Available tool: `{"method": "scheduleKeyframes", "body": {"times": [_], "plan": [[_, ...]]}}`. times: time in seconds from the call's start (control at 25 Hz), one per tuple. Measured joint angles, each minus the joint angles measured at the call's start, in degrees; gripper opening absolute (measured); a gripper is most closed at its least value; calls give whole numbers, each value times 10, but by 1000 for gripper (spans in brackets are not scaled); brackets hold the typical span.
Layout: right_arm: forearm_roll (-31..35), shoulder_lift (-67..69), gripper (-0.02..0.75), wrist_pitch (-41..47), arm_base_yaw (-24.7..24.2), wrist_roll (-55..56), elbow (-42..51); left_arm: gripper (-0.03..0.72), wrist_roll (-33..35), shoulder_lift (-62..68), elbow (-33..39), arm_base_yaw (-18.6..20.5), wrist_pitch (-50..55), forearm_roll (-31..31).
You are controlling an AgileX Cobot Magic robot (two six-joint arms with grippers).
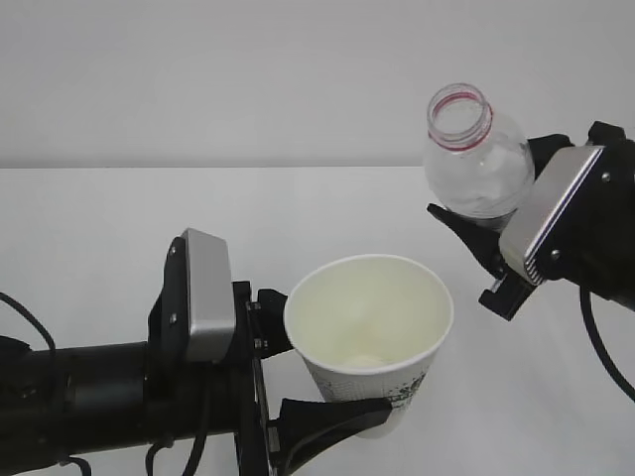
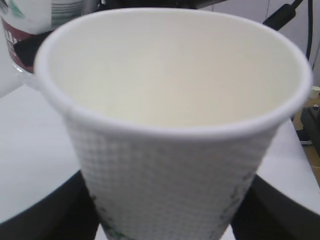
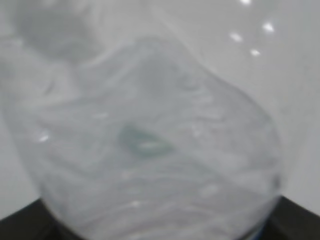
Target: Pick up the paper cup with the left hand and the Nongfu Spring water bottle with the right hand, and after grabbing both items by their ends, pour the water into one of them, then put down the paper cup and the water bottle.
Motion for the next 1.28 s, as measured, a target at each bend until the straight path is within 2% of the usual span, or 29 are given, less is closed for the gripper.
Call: {"method": "scheduleKeyframes", "body": {"times": [0.68,1.28], "plan": [[5,0,503,40,0,-63,-20,516,12,0,0,0,5,-3],[4,0,503,43,0,-113,-29,510,13,0,0,0,5,-51]]}}
